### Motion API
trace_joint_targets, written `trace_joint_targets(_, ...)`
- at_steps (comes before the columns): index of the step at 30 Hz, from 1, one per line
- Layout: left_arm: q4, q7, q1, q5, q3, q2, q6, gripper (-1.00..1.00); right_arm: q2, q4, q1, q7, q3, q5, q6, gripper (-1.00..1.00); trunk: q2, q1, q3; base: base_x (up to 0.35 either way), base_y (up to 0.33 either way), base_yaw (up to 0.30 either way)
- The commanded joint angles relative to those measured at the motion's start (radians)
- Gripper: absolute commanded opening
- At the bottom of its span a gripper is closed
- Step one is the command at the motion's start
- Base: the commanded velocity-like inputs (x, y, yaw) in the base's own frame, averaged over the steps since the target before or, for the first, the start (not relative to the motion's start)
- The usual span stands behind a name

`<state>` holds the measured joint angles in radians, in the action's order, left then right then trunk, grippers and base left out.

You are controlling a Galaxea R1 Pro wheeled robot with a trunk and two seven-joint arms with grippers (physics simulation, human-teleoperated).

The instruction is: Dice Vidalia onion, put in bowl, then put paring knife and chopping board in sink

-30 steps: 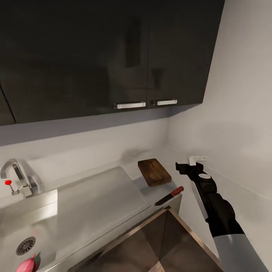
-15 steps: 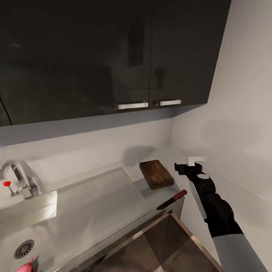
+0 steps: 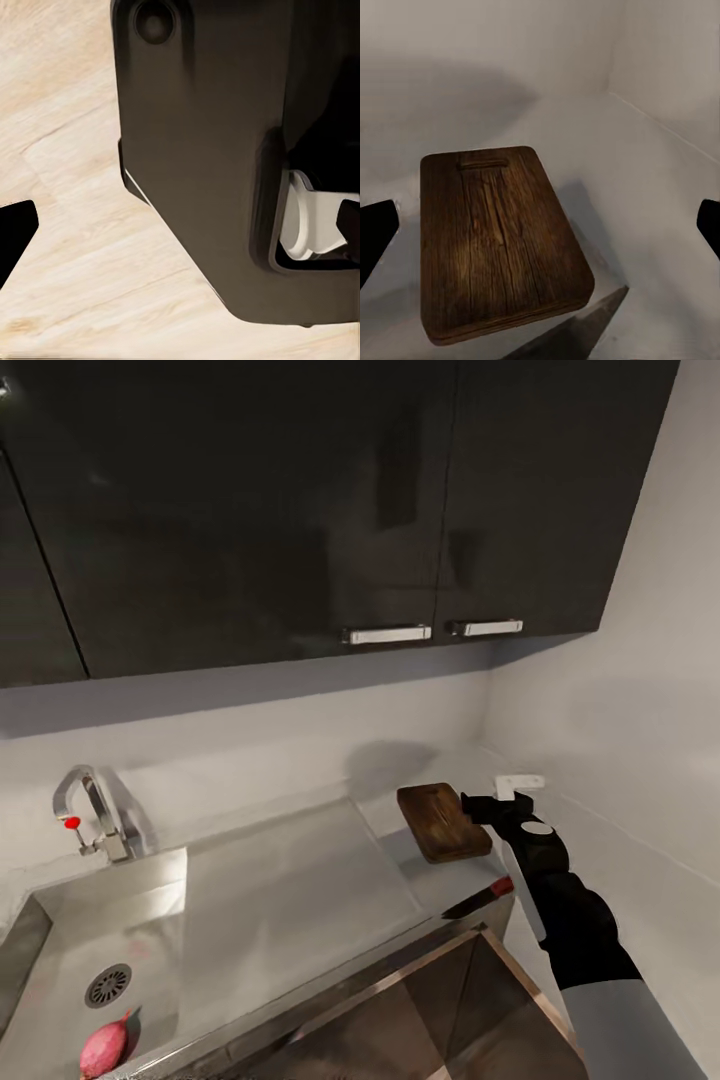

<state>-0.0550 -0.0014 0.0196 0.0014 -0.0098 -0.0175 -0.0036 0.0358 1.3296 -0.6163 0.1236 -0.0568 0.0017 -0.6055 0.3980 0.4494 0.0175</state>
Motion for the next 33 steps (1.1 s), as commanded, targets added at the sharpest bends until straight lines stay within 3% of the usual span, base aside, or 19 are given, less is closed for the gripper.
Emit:
trace_joint_targets(1, -0.002, 0.0, 0.0, 0.0, -0.001, 0.0, 0.0, 1.0, 0.001, 0.001, -0.001, 0.006, -0.003, 0.0, -0.006, 1.0, 0.002, 0.001, 0.003, 0.0, 0.0, 0.211)
trace_joint_targets(7, -0.002, 0.0, 0.0, 0.0, -0.001, 0.0, 0.0, 1.0, 0.001, 0.0, 0.0, 0.006, -0.003, 0.0, -0.006, 1.0, 0.002, 0.001, 0.009, 0.107, -0.028, 0.199)
trace_joint_targets(16, -0.002, 0.0, 0.0, 0.0, -0.001, 0.002, 0.0, 1.0, 0.001, -0.002, 0.003, 0.006, -0.003, 0.0, -0.006, 1.0, 0.002, 0.001, 0.011, 0.257, -0.076, 0.033)
trace_joint_targets(33, -0.002, 0.0, 0.0, 0.0, -0.001, 0.002, 0.0, 1.0, 0.001, -0.003, 0.009, 0.005, -0.003, 0.0, -0.005, 1.0, 0.002, 0.001, 0.011, 0.018, -0.004, 0.001)
